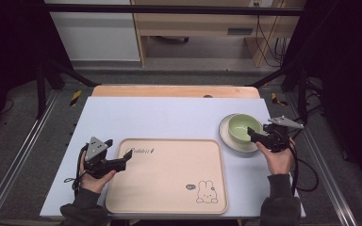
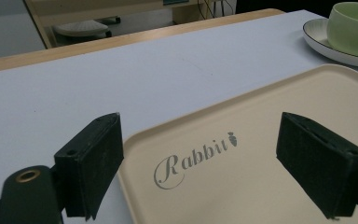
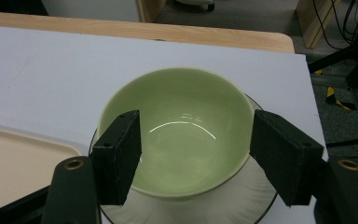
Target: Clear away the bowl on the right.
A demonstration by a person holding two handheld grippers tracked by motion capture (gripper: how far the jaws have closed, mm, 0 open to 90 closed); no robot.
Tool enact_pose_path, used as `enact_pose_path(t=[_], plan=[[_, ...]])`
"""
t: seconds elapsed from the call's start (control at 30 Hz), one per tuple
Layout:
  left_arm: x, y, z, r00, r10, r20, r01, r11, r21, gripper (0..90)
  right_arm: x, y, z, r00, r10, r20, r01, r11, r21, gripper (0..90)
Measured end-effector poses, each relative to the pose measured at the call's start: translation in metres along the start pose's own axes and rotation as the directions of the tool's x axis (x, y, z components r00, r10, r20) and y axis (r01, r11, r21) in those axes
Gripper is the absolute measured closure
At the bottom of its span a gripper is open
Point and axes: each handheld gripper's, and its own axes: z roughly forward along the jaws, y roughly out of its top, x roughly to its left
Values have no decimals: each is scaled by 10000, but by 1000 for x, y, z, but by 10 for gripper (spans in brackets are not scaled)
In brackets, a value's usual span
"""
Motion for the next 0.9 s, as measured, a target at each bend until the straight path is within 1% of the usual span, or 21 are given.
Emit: enact_pose_path(t=[0.17,0.33,0.63,0.67,0.77,0.8,0.9], plan=[[0,0,0,10000,45,18,-45,10000,21,142,-2,2,2,10000,-23,14,23,10000,56,335],[0,0,-1,10000,34,23,-34,10000,-7,143,-3,5,5,9999,96,48,-96,10000,22,335],[0,0,-2,10000,45,21,-44,10000,-30,143,-7,4,16,9998,127,157,-133,9992,372,333],[0,1,-2,10000,41,30,-41,10000,-33,143,-8,4,18,9996,219,170,-227,9986,478,334],[0,1,-2,10000,32,39,-32,10000,-24,143,-10,4,21,9995,227,220,-238,9984,504,337],[0,0,-2,10000,38,41,-38,10000,-14,143,-12,3,23,9992,271,288,-288,9977,617,339],[0,0,-2,10000,29,44,-29,10000,-20,143,-13,3,25,9989,338,324,-359,9970,682,340]])
